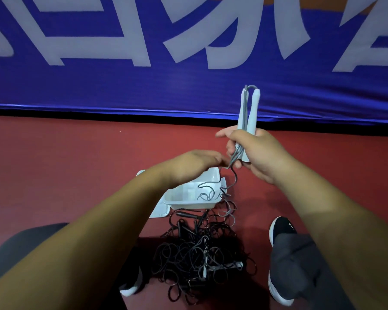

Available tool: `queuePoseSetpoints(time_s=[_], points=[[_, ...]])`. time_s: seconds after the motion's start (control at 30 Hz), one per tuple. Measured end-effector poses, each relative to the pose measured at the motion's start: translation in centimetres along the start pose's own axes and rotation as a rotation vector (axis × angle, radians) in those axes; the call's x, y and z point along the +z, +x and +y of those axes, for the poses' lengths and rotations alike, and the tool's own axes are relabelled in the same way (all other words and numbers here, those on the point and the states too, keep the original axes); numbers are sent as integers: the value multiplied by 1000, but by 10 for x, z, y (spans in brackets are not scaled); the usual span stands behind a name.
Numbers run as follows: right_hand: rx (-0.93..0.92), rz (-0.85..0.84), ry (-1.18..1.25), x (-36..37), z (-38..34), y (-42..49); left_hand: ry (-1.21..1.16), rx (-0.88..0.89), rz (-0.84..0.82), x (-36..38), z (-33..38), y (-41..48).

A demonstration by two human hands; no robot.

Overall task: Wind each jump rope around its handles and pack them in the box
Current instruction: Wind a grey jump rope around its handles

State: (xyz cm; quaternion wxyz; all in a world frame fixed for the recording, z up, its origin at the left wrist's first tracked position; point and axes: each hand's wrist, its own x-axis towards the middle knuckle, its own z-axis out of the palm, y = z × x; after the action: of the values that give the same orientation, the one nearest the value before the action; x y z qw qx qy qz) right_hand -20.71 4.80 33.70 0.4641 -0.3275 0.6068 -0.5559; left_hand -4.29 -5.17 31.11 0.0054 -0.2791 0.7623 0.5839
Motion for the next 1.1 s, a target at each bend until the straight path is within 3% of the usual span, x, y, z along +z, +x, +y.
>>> queuePoseSetpoints(time_s=[0.17, 0.33, 0.63, 0.77, 0.9, 1.0, 1.1], points=[[-18, 42, 55, -10, -6, 0, 3, 96, -122, 1, 2, -4], [-66, 119, 59, -17, -10, -4, -265, 74, -299, 10, 15, -6], [-125, 304, 146, -29, -21, -12, -42, 6, -368, -11, 24, -13], [-118, 269, 148, -33, -22, -16, -36, -101, -145, -18, 29, -13], [-42, 163, 139, -32, -22, -18, -239, -77, 69, -22, 26, -10], [63, 20, 145, -31, -24, -24, -336, -25, 217, -29, 28, -9], [169, -222, 88, -30, -26, -33, -278, 48, 410, -41, 27, -8]])
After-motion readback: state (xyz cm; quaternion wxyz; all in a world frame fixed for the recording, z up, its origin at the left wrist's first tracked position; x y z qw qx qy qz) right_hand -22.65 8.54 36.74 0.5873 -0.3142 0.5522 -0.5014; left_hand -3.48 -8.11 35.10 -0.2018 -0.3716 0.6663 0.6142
